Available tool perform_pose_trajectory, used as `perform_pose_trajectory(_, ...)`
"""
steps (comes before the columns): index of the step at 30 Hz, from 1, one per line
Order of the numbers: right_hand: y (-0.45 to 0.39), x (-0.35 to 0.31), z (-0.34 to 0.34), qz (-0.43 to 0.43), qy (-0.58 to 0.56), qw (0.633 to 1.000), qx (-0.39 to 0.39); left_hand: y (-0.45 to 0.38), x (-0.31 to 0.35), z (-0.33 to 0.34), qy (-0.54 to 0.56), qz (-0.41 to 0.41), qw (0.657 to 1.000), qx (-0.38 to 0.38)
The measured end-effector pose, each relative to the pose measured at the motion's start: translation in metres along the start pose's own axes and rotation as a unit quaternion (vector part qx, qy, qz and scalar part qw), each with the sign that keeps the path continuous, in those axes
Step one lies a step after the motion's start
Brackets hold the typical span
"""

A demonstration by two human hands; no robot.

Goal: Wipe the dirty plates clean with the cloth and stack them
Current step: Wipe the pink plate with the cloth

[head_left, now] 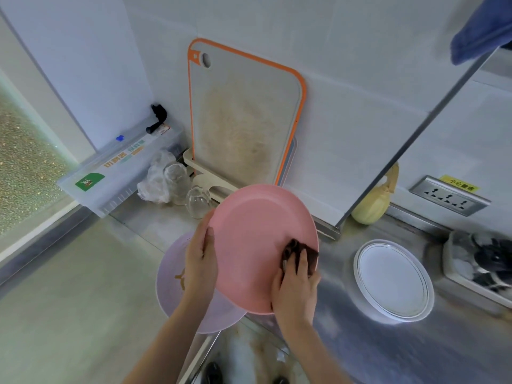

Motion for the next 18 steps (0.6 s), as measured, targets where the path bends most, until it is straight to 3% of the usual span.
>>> perform_pose_trajectory(6, 0.035, -0.031, -0.013, -0.061, -0.090, 0.994, -0.029, 0.007, 0.005, 0.009, -0.005, -0.030, 0.998, 0.052)
perform_pose_trajectory(11, 0.043, -0.054, -0.022, -0.209, -0.161, 0.965, 0.014, 0.002, 0.008, 0.012, -0.008, -0.021, 0.998, 0.060)
perform_pose_trajectory(18, 0.020, 0.010, -0.008, -0.403, -0.130, 0.903, 0.076, -0.033, 0.025, -0.003, -0.010, 0.023, 1.000, 0.002)
Point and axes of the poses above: each hand's wrist, its own y-axis away from the middle knuckle, its own z-axis out of the palm, x = y × z, the point moved 2 cm from there along -y, towards the middle knuckle, and after that the axes turned 4 degrees about x, right-handed, at the moved point
